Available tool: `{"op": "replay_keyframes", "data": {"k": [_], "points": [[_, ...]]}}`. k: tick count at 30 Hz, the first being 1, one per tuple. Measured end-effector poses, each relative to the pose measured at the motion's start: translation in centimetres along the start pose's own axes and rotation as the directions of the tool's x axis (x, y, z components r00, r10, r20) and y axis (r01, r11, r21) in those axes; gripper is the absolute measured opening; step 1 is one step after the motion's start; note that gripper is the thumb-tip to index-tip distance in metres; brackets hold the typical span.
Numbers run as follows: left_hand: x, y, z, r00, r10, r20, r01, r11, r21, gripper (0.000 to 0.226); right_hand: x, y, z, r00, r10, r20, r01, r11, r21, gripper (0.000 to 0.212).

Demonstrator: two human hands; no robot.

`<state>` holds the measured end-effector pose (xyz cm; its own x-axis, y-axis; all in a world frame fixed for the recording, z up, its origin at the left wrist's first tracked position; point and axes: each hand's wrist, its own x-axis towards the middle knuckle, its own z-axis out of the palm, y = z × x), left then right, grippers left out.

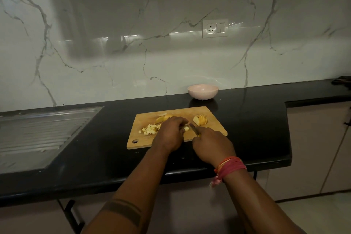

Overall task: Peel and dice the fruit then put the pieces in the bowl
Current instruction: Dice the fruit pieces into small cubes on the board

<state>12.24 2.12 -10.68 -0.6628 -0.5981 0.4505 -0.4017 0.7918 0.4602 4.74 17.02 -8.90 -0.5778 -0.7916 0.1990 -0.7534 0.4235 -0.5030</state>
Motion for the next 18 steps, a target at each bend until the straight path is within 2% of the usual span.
{"op": "replay_keyframes", "data": {"k": [3, 7, 11, 18], "points": [[0.02, -0.01, -0.04, 1.0, 0.008, 0.014, -0.007, 1.0, -0.026, 0.042, -0.56, -0.42, -0.01, 0.999, -0.047, 0.018, 0.047, 0.999, -0.028, 0.042], [-0.14, -0.13, 0.27, 1.0, 0.008, -0.006, -0.008, 0.999, 0.037, 0.04, -0.17, -0.3, 0.04, 1.0, -0.001, -0.011, 0.001, 1.0, -0.018, 0.051], [-0.36, -0.58, 0.31, 0.998, -0.035, -0.046, 0.041, 0.989, 0.142, 0.032, -0.49, -0.57, 0.3, 0.999, -0.042, -0.002, 0.042, 0.998, -0.052, 0.046], [-0.26, -0.49, 0.31, 0.998, -0.037, -0.044, 0.043, 0.988, 0.149, 0.03, -0.07, -0.7, 0.6, 1.0, -0.024, 0.0, 0.024, 0.999, -0.035, 0.053]]}}
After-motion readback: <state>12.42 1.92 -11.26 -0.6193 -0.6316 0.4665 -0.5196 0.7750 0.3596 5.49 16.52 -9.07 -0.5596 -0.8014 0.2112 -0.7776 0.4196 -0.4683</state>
